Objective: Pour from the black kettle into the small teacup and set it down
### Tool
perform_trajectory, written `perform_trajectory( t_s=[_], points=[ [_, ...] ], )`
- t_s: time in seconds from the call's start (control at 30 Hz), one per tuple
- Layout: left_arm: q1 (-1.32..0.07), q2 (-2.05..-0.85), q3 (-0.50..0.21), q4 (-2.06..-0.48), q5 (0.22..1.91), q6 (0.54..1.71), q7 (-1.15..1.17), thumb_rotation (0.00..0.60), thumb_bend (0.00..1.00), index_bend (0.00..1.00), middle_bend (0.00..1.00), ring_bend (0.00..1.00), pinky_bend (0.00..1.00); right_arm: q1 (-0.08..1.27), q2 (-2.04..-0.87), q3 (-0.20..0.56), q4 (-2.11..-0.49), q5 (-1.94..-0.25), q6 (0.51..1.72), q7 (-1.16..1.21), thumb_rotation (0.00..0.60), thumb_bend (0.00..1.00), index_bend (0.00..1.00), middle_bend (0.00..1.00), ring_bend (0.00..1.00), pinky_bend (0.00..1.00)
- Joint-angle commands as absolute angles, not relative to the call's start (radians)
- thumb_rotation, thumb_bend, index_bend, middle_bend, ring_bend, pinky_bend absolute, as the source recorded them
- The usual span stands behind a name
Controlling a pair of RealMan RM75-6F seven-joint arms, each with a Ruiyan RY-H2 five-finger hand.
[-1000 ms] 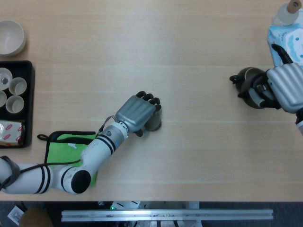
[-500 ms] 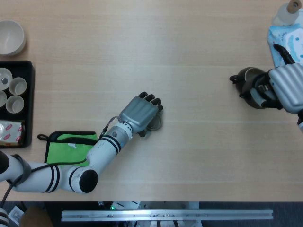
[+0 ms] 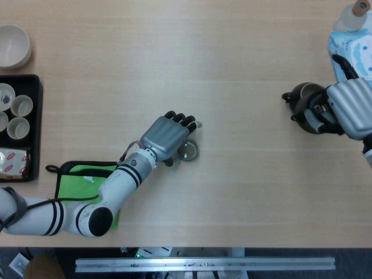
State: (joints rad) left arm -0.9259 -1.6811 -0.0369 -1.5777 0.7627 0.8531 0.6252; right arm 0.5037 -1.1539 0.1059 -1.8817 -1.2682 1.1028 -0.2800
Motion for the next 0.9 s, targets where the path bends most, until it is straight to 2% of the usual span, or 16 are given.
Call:
perform_trajectory(
  t_s=[0.03, 0.53, 0.9],
  points=[
    [-0.917, -1.649, -0.033, -1.602, 0.776, 0.875, 0.618, 0.6, 0.28, 0.1, 0.1, 0.11, 0.13, 0.506, -1.152, 0.107, -1.888, -1.275, 1.103, -0.28, 0.533, 0.38, 1.0, 0.93, 0.85, 0.0],
    [-0.746, -1.342, -0.034, -1.733, 0.882, 1.064, 0.432, 0.6, 0.28, 0.1, 0.1, 0.11, 0.13, 0.544, -1.192, 0.123, -1.896, -1.266, 1.07, -0.306, 0.546, 0.38, 1.0, 0.93, 0.85, 0.0],
    [-0.617, -1.247, -0.032, -1.765, 1.001, 1.186, 0.304, 0.6, 0.28, 0.11, 0.1, 0.11, 0.13, 0.592, -1.256, 0.14, -1.905, -1.225, 1.044, -0.366, 0.572, 0.38, 1.0, 0.93, 0.85, 0.0]
  ],
)
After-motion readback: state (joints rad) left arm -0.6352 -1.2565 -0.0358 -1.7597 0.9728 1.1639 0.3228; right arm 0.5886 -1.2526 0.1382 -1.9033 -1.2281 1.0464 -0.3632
